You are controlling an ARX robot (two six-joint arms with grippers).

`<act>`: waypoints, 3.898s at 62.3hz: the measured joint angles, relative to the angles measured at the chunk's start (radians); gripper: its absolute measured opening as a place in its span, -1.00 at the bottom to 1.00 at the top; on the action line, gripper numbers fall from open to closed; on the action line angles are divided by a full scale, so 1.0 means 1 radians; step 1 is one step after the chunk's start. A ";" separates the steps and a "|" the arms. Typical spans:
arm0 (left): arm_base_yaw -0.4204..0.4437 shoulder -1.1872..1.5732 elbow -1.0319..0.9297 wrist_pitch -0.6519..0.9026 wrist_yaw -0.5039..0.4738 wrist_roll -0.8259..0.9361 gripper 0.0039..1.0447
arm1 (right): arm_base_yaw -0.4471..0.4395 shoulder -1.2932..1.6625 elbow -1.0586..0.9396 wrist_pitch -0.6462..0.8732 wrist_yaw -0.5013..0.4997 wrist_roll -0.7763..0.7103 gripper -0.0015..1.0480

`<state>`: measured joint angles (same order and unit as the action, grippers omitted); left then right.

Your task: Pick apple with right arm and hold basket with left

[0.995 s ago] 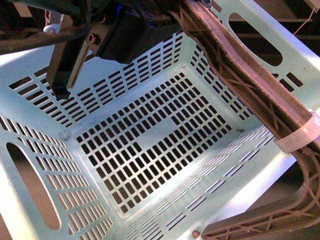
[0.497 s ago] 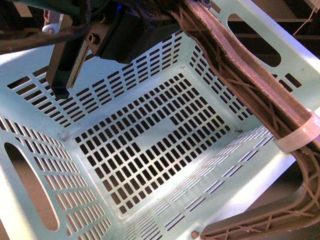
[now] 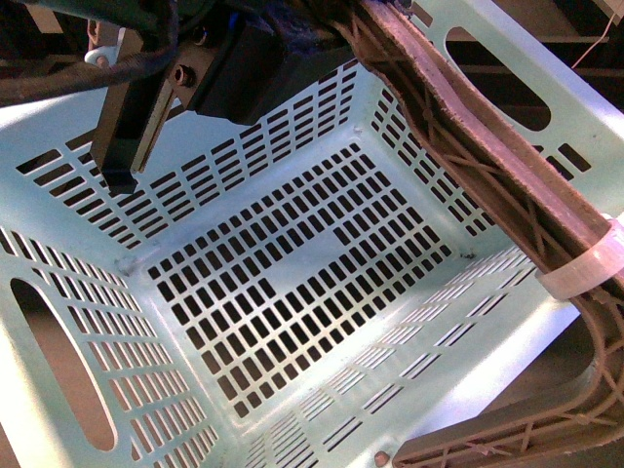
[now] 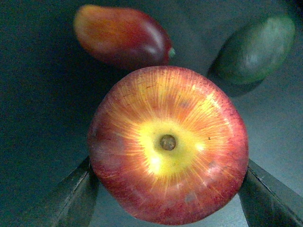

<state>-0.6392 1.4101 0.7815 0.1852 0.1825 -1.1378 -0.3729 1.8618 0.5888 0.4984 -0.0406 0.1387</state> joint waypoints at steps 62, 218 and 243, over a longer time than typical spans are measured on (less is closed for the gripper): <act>0.000 0.000 0.000 0.000 0.000 0.000 -0.86 | 0.826 -0.441 0.124 -0.231 0.204 0.266 0.35; 0.000 0.004 0.001 0.000 0.000 0.001 -0.86 | 0.376 -1.617 -0.571 -0.253 0.042 -0.134 -0.96; 0.000 0.004 0.001 0.000 0.000 0.001 -0.86 | 0.376 -1.834 -0.571 -0.488 0.042 -0.135 -0.96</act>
<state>-0.6388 1.4143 0.7822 0.1852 0.1829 -1.1370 0.0032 0.0277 0.0177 0.0105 0.0017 0.0036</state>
